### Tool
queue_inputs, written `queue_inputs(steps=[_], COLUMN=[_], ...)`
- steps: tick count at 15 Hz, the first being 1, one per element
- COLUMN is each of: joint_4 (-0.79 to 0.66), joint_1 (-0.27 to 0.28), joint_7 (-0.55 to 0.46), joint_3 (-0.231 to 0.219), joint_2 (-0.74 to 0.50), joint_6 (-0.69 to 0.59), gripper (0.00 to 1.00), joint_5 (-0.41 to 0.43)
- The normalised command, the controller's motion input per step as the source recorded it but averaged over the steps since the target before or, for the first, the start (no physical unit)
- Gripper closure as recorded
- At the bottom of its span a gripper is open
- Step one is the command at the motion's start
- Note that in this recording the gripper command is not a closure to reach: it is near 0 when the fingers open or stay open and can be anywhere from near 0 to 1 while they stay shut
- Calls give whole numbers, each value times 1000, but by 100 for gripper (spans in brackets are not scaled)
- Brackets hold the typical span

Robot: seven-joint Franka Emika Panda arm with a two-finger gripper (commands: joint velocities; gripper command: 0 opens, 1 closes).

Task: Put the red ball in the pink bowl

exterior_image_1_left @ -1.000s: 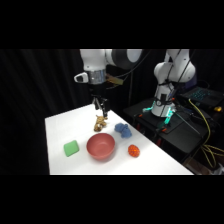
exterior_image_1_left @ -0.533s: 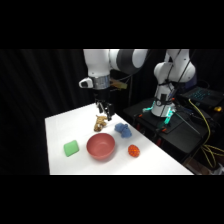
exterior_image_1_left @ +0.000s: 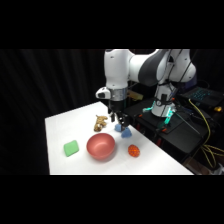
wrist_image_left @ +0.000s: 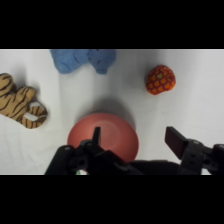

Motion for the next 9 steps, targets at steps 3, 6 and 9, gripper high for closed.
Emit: queue_inputs(steps=[3,6,9], joint_4=[-424,-329,-203], joint_1=[100,91,77], joint_7=[143,113,70], joint_3=[91,77,64], joint_2=[-201,-81,40], joint_6=[426,414,387], gripper=[0,0,0], joint_5=[119,53,21])
